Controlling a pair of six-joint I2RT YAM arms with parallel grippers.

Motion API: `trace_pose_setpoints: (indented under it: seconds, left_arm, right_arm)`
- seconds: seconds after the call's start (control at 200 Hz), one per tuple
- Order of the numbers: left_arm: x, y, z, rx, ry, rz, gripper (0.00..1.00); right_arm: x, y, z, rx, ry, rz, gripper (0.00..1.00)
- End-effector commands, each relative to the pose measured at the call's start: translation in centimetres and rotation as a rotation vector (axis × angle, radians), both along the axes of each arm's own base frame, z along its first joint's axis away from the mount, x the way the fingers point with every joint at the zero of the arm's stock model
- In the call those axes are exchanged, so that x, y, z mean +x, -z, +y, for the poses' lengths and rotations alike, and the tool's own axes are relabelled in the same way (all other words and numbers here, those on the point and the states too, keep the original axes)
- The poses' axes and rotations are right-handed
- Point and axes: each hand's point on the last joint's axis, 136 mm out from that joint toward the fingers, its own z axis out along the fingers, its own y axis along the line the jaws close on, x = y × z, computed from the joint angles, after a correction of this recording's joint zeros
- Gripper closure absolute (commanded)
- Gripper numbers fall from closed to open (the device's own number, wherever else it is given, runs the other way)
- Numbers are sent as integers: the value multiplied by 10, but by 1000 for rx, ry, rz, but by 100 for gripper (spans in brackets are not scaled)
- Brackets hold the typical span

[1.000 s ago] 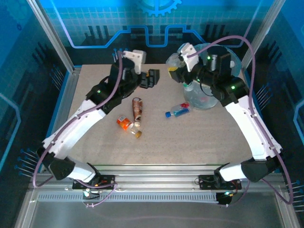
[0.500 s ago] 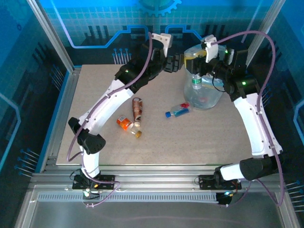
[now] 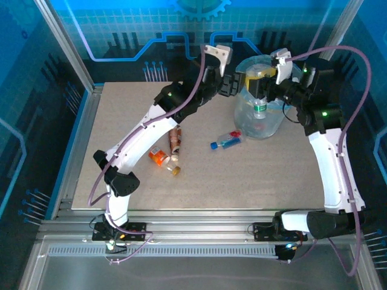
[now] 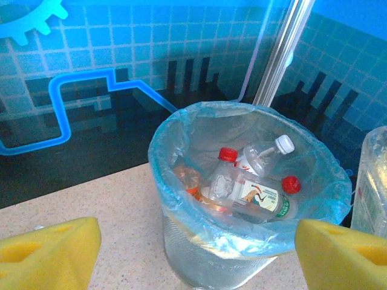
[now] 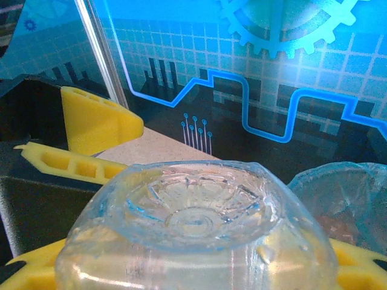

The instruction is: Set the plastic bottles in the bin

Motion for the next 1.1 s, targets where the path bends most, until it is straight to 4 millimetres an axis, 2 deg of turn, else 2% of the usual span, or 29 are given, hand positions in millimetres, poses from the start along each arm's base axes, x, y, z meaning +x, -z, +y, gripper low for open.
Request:
trace_pose_setpoints:
  seconds: [0.0,0.135,0.33,0.59,0.89,1.015,1.096]
  left_arm:
    - [0,4,-12,29,18,-25,15]
    - [-6,9,-11,48,43,-10,14]
    - [-25,9,-1,59,83,-25,13]
    - [-47,15,12,74,129,-28,13]
    - [-54,27,23,81,120,-30,12]
    - [-56,29,28,87,107,-35,12]
    - [-56,28,32,91,94,-43,12]
  right_arm:
    - [-14,-19,-9,52,-32,-27,58]
    - [-7,-32,-32,74,45,-53,59]
    - [14,-43,-54,111,126,-73,59]
    - [45,-40,-87,130,251,-89,60]
    - [74,-51,-118,82,442,-161,59]
    - [93,-46,-131,36,508,-178,58]
    - [109,-39,-133,6,507,-189,57]
